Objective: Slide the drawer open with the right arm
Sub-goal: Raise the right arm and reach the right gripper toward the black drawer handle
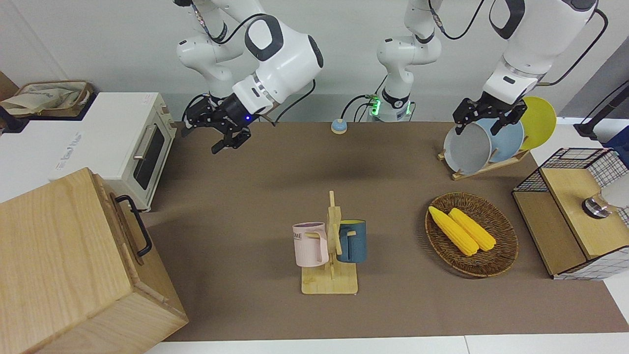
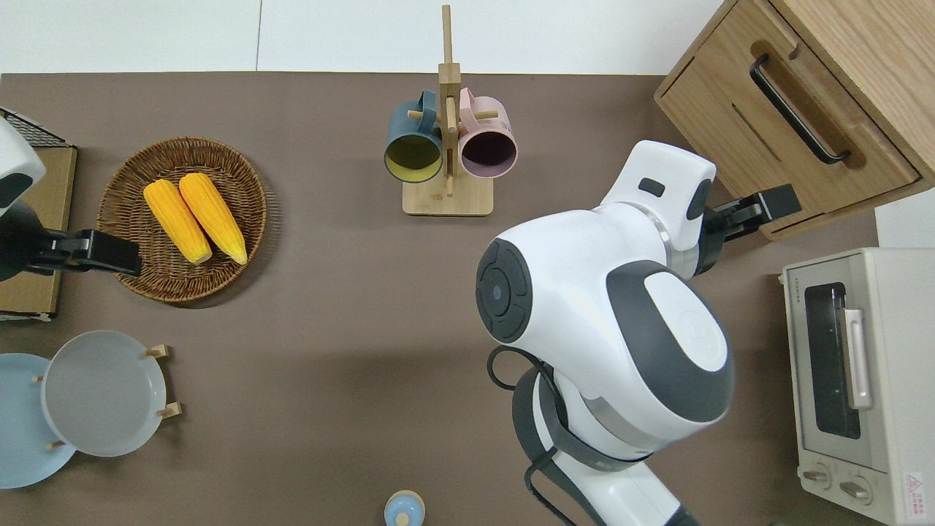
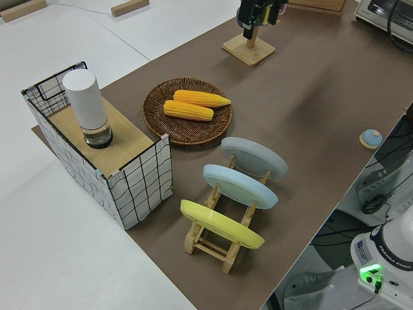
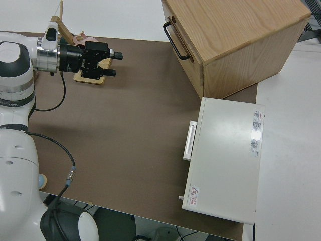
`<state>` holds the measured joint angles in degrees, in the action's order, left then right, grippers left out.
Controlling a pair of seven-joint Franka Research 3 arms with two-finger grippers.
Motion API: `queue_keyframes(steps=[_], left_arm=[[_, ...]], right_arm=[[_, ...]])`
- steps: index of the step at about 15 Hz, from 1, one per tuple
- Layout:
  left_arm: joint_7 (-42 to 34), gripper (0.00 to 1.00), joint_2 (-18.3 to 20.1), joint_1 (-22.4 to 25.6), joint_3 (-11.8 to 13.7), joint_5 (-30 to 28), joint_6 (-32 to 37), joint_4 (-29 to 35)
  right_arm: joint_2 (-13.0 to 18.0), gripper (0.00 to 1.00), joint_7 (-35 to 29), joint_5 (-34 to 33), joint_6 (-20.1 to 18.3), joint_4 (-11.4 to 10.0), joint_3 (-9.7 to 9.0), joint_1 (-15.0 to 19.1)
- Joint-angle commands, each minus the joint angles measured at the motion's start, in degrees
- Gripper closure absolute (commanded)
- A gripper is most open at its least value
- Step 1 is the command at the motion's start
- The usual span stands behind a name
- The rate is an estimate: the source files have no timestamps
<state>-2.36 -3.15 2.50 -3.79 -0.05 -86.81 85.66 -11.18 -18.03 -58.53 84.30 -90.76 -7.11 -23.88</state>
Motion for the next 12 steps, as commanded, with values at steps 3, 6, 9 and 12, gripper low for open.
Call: queue_keyframes(steps=[3,6,9,12], left_arm=[[0.60,0.01,0.25,-0.39,0.01,1.02,1.03,-0.58],[0.60,0.01,0.25,-0.39,0.01,1.02,1.03,-0.58],[0.60,0.01,0.16,-0.39,0.01,1.02,1.03,-0.49],[0.60,0.01,0.25,-0.39,0.01,1.02,1.03,-0.58]], right_arm=[[-2.09,0.019,-4.29,-11.59,0.34,-3.90,-2.03,-0.29],[-3.06,0.019,-4.56,-15.90,0.69,-4.69,-2.03,-0.29],[-3.15,0.019,-6.48,-21.09,3.76,-8.55,-2.03,0.59],[-3.24,0.019,-10.00,-26.88,8.06,-12.50,-2.03,2.60]])
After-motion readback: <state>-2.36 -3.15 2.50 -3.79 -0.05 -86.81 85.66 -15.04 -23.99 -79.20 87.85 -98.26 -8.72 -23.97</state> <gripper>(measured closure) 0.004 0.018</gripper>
